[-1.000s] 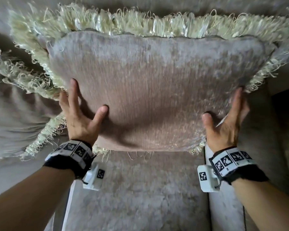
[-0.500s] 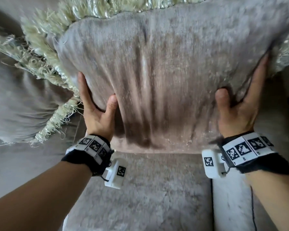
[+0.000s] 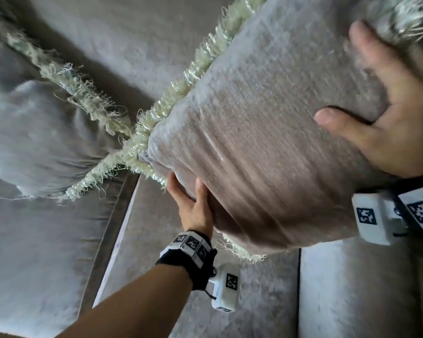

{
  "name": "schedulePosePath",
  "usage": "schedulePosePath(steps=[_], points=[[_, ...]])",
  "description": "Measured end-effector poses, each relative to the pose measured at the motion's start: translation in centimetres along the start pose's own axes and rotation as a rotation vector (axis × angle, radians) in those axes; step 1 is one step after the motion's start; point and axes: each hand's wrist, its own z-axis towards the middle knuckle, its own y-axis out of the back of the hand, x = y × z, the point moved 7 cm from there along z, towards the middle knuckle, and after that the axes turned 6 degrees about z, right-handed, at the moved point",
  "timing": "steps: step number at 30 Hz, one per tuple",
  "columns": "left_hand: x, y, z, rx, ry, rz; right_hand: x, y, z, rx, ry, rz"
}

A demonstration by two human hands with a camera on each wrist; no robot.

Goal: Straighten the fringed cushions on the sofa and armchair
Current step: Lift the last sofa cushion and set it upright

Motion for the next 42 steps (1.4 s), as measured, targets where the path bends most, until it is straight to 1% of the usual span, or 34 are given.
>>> schedulePosePath(steps=[3, 7, 12, 18, 21, 24, 27, 29, 31, 33, 35, 37, 39, 41, 42], points=[[1.6, -0.6, 1.5, -0.009, 0.034, 0.005, -2.0, -1.4, -1.4, -0.049, -0.031, -0.034], [2.2, -0.4, 4.1, -0.084, 0.021, -0.001, -4.7, -3.8, -2.3, -0.083, -0.044, 0.032], [2.5, -1.4, 5.1, -0.166, 0.039, -0.014, -5.5, -4.3, -1.5, -0.1, 0.012, 0.031], [3.3, -2.0, 5.7, -0.193, 0.041, 0.002, -6.1, -4.7, -1.6, -0.128, 0.033, 0.026], [3.4, -1.5, 5.7, -0.185, 0.056, 0.036, -6.2, -4.6, -1.7, -0.119, 0.014, 0.04], [2.6, -0.7, 5.1, -0.189, 0.105, 0.101, -5.6, -3.9, -2.2, -0.115, -0.04, 0.017], [0.1, 0.6, 4.2, -0.222, 0.175, 0.251, -4.5, -2.7, -3.1, -0.1, -0.105, -0.031], [-2.4, 1.2, 3.7, -0.218, 0.142, 0.357, -4.0, -2.1, -4.0, -0.093, -0.159, -0.054], [-5.5, 1.4, 3.1, -0.168, 0.048, 0.435, -3.4, -1.2, -5.1, -0.103, -0.2, -0.066], [-8.8, 1.2, 2.3, -0.099, -0.074, 0.475, -2.2, -0.3, -6.3, -0.114, -0.191, -0.093], [-12.1, 0.6, 1.2, 0.013, -0.218, 0.544, -1.1, 0.5, -7.3, -0.058, -0.205, -0.162], [-14.9, -0.4, -0.5, 0.161, -0.308, 0.643, 0.0, 1.2, -8.3, 0.077, -0.259, -0.256], [-17.5, -1.2, -2.5, 0.315, -0.352, 0.749, 1.6, 1.8, -9.0, 0.246, -0.283, -0.338], [-19.3, -1.4, -4.8, 0.473, -0.389, 0.86, 3.2, 2.1, -9.8, 0.436, -0.306, -0.376], [-20.0, -1.4, -5.9, 0.549, -0.401, 0.907, 4.0, 2.4, -10.2, 0.503, -0.318, -0.381]])
